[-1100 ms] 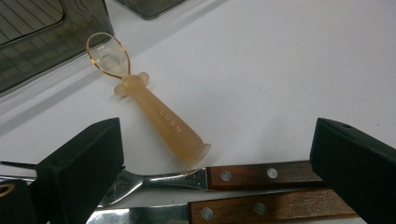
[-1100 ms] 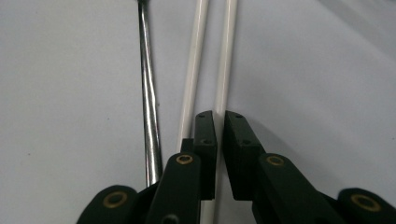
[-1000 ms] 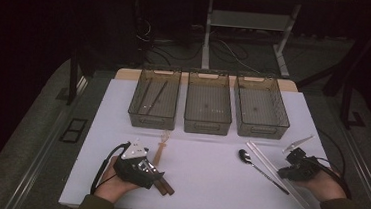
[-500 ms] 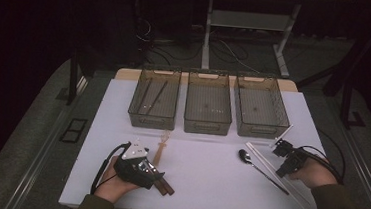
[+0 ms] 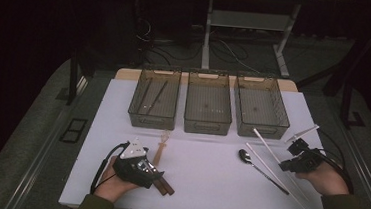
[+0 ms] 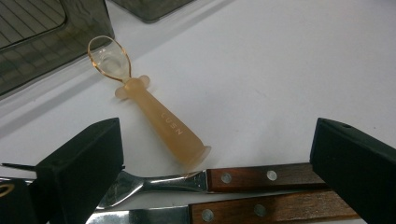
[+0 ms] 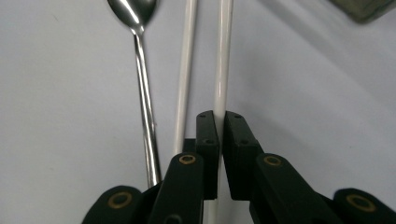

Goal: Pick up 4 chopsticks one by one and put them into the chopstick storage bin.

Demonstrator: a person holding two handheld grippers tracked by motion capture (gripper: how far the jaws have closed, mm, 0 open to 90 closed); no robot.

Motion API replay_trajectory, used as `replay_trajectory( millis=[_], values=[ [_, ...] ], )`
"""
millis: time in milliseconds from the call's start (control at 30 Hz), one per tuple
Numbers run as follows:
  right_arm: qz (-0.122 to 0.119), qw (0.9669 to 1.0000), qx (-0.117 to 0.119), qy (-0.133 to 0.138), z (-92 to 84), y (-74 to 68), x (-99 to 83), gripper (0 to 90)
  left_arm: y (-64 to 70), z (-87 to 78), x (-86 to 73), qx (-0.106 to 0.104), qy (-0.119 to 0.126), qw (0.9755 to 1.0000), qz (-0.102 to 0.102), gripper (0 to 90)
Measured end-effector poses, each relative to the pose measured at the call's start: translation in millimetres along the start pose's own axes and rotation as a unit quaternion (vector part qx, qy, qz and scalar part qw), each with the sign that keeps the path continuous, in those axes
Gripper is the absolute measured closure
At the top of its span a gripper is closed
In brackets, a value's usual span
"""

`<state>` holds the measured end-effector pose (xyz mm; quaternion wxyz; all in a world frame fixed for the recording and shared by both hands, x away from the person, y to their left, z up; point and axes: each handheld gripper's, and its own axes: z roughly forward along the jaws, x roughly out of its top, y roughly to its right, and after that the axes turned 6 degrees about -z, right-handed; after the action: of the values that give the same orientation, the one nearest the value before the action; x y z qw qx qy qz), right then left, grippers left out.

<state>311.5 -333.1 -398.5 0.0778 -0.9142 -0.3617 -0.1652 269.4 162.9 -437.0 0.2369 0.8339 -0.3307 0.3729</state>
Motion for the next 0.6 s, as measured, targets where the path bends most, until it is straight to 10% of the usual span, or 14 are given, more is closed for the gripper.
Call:
replay_trajectory(
  millis=[300,600],
  values=[
    [-0.018,0.9947,0.02,0.099,-8.6,2.8,-6.0,85.1,-1.1,-2.6,-0.1,-0.006,0.014,0.9999,-0.007,0.0],
    [-0.008,0.9815,0.038,0.188,-12.7,3.1,-5.0,85.0,-3.9,-4.3,-2.1,-0.017,0.022,0.9995,-0.016,0.0]
  ],
)
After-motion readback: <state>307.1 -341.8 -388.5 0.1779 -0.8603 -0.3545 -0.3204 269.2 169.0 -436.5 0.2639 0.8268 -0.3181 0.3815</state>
